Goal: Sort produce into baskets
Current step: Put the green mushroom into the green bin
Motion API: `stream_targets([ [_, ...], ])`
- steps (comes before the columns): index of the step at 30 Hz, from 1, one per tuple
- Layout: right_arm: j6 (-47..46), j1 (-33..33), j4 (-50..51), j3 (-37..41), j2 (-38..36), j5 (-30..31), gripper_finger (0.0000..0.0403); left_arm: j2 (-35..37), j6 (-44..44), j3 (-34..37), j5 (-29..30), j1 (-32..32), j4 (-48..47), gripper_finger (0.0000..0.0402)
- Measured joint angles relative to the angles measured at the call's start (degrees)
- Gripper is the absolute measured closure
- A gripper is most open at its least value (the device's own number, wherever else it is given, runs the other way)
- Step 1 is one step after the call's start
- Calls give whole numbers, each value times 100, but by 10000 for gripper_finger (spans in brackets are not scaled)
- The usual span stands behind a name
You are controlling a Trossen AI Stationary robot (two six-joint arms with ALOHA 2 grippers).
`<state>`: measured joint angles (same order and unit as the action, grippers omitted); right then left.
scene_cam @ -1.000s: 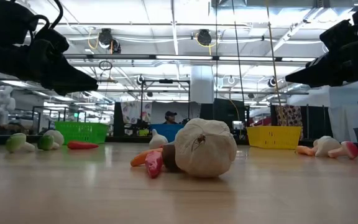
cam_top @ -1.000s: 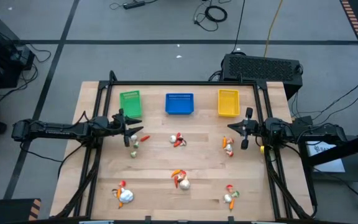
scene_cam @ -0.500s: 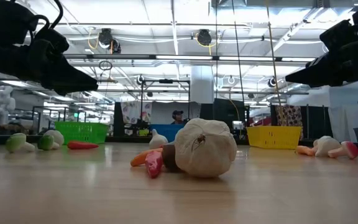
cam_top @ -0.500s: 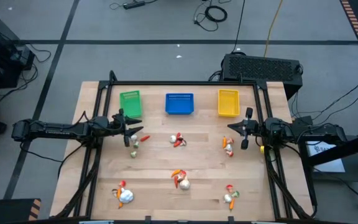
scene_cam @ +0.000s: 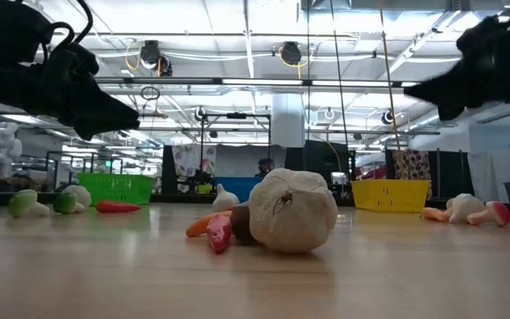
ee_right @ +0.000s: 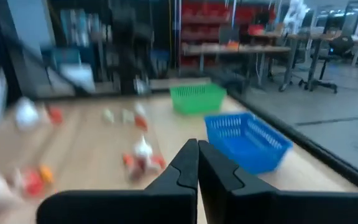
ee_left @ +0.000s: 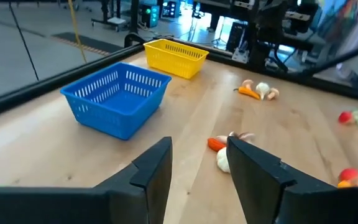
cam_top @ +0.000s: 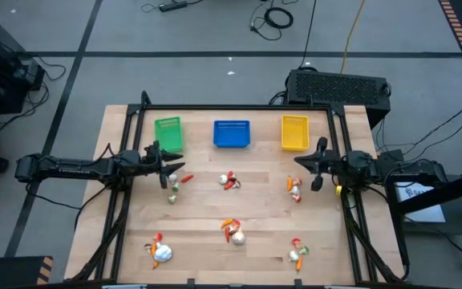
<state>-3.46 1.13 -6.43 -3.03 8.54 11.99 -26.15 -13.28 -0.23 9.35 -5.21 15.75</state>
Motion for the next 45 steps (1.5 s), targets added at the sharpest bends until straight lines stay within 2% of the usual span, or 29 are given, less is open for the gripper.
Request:
stream_targets([
  [4,113,6,-862,0,4,19,403,-25,-245,-29,-33,-2,74,242],
  [10,145,6,-1593,0,378,5,403,-421,-163,-529,-525,-1,-155,242],
  [17,-314,6,-2787,-2,1629,-1,403,-1536,741,-1337,-911,-2,-168,242],
  [20,-430,4,-2962,-161,2283,-6,403,-2165,1042,-1665,-1003,40,-175,242],
  [23,-671,-2,-2937,-507,2979,-73,403,-2767,1253,-1966,-1104,184,-172,242],
  [29,-595,-116,-2837,-1542,4502,-620,394,-3738,1546,-2604,-1113,588,-286,242],
  [34,-327,-318,-1990,-2495,5545,-636,379,-4276,1708,-3200,-1030,851,-901,242],
  [38,-313,-498,-1036,-3149,6141,-634,368,-4554,1730,-3591,-731,1024,-1559,242],
  [40,-296,-580,-669,-3399,6377,-636,363,-4667,1847,-3766,-607,1119,-1601,242],
  [45,-291,-736,-486,-3677,6725,-633,350,-4973,2112,-3930,-481,1405,-1743,235],
])
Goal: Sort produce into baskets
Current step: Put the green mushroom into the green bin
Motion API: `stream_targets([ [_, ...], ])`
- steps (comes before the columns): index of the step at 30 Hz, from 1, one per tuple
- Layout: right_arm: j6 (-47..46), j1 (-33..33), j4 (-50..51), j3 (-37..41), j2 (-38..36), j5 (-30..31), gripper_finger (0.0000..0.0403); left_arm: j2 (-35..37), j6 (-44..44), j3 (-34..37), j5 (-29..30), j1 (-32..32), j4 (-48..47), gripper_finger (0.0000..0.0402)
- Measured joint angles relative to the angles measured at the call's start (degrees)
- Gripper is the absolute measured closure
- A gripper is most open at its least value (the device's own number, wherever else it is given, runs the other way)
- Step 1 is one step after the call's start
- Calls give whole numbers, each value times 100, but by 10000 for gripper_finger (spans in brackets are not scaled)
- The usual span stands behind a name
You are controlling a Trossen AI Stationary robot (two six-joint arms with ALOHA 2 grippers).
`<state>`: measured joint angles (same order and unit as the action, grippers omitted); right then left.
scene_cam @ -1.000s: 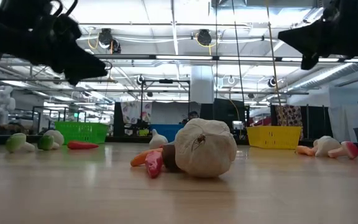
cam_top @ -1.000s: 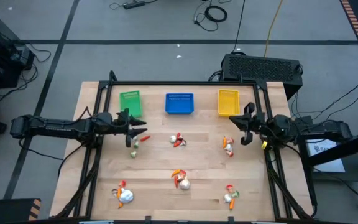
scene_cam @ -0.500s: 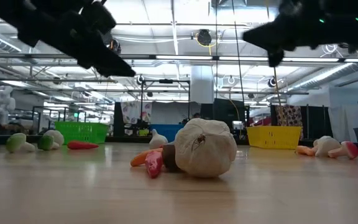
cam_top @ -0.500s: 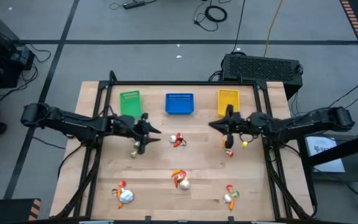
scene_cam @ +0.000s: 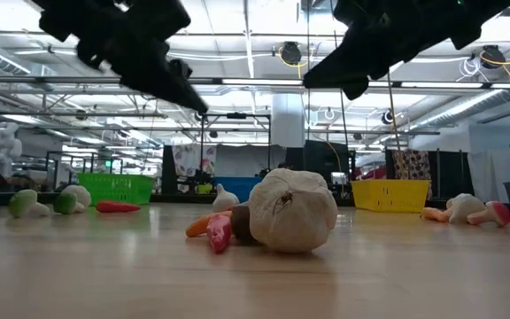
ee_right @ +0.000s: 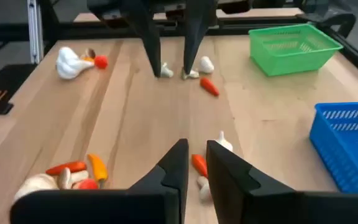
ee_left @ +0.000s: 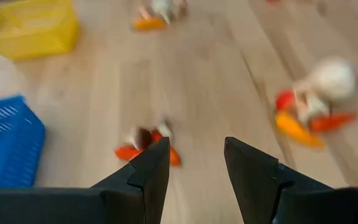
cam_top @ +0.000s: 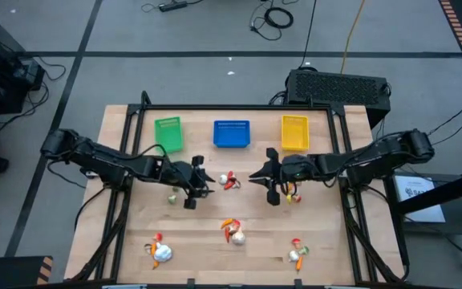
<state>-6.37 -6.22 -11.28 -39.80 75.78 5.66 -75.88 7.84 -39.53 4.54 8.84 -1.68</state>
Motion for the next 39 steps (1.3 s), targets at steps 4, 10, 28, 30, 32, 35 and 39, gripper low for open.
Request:
stream_targets([
  [4,0,-150,80,-14,38,21,337,-28,-178,-65,470,209,-1031,208],
  [10,276,-220,93,-14,38,25,324,-4,-1507,-736,631,463,-2820,171],
  [28,900,67,-66,-12,38,31,318,-6,-3457,-832,-52,1127,-4872,166],
  [30,900,92,-51,-12,38,31,318,-6,-3453,-694,-11,1191,-4718,166],
  [32,900,97,-48,-12,38,31,318,-6,-3451,-514,-5,1233,-4548,166],
  [35,900,95,-47,-12,38,29,318,-6,-3454,-242,-55,1230,-4438,166],
  [39,900,95,-47,-12,38,29,318,-6,-3452,13,-88,1235,-4368,166],
])
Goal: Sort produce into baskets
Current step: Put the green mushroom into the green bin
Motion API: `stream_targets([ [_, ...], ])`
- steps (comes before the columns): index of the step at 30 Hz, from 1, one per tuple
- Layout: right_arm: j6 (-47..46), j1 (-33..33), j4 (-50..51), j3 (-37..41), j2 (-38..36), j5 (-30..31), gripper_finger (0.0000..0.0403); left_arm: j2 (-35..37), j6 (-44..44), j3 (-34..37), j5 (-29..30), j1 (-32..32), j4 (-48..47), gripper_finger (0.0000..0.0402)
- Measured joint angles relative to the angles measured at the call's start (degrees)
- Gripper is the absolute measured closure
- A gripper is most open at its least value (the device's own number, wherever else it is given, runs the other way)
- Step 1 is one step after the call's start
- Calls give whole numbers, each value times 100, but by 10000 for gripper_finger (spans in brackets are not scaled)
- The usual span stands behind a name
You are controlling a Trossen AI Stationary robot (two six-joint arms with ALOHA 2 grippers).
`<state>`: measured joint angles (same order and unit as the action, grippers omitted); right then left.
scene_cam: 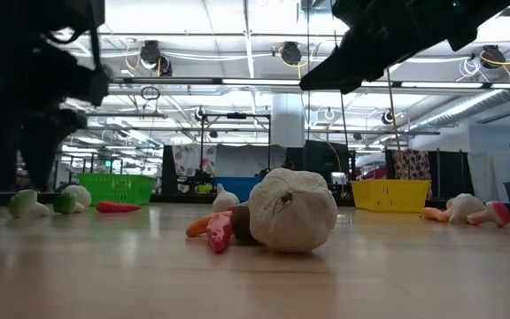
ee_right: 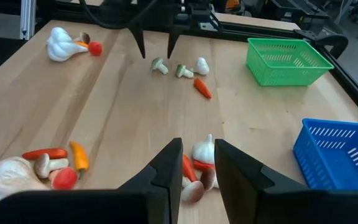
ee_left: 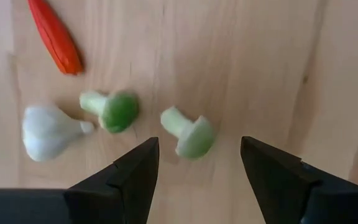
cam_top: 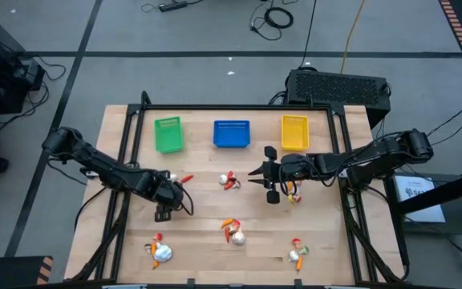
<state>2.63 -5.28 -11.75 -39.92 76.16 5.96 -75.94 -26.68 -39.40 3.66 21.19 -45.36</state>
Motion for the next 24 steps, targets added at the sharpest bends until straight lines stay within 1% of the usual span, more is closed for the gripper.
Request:
stream_targets([
  [5,0,0,0,0,0,-2,318,0,0,312,-12,-4,503,166],
  [8,0,0,0,0,0,-2,318,-2,2,423,-17,-4,622,166],
  [24,19,0,4,0,0,-2,318,0,57,699,48,-4,817,169],
])
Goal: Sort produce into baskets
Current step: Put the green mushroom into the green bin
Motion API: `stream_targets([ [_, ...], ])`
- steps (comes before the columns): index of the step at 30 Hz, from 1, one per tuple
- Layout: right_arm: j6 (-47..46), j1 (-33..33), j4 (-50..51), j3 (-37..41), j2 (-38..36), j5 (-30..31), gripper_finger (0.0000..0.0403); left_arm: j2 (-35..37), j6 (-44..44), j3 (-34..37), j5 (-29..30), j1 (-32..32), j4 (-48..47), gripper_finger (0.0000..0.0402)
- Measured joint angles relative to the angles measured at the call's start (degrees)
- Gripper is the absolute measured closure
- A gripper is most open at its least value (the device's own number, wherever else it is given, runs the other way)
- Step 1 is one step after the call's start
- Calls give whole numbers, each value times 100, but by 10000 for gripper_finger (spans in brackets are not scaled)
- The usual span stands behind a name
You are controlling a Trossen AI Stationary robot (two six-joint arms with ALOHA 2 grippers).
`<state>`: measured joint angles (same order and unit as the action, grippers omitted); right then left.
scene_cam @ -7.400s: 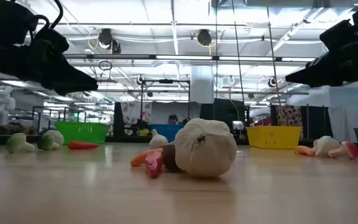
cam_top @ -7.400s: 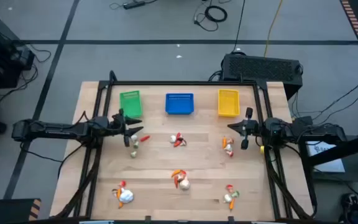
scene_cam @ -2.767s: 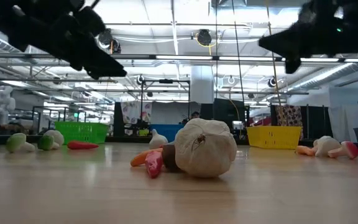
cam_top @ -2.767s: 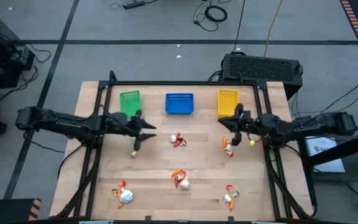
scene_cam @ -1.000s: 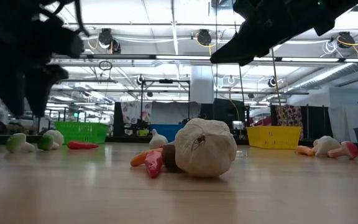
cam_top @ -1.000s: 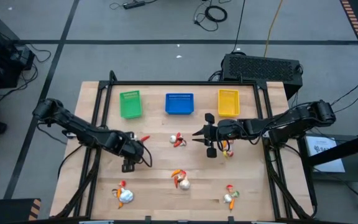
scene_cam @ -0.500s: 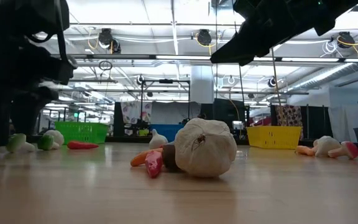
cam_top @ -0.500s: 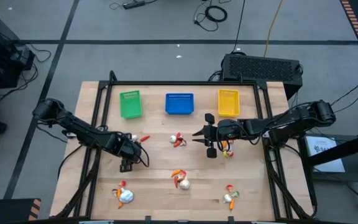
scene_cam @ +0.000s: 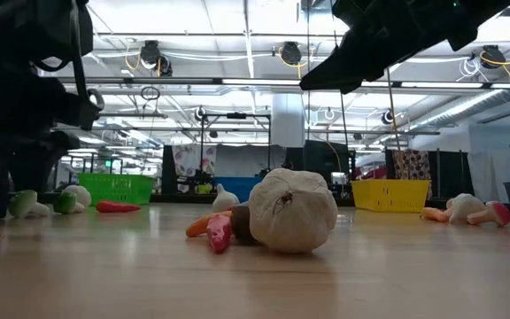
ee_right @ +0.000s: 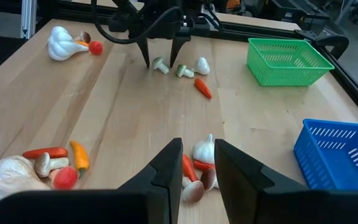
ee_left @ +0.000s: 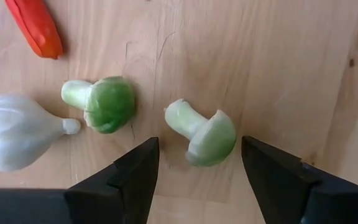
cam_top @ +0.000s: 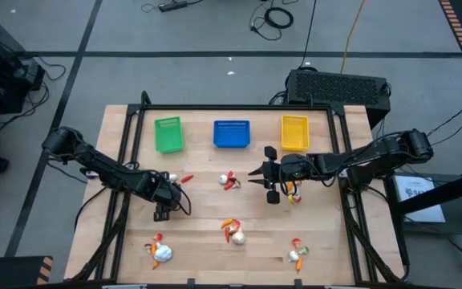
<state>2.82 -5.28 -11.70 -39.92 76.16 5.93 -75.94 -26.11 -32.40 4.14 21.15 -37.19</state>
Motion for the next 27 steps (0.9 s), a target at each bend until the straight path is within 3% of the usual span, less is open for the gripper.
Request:
stream_targets([
  [18,-61,0,0,0,0,0,318,0,0,4,44,0,78,293],
  [27,-63,0,0,0,0,0,318,0,-17,4,-3,-1,76,317],
])
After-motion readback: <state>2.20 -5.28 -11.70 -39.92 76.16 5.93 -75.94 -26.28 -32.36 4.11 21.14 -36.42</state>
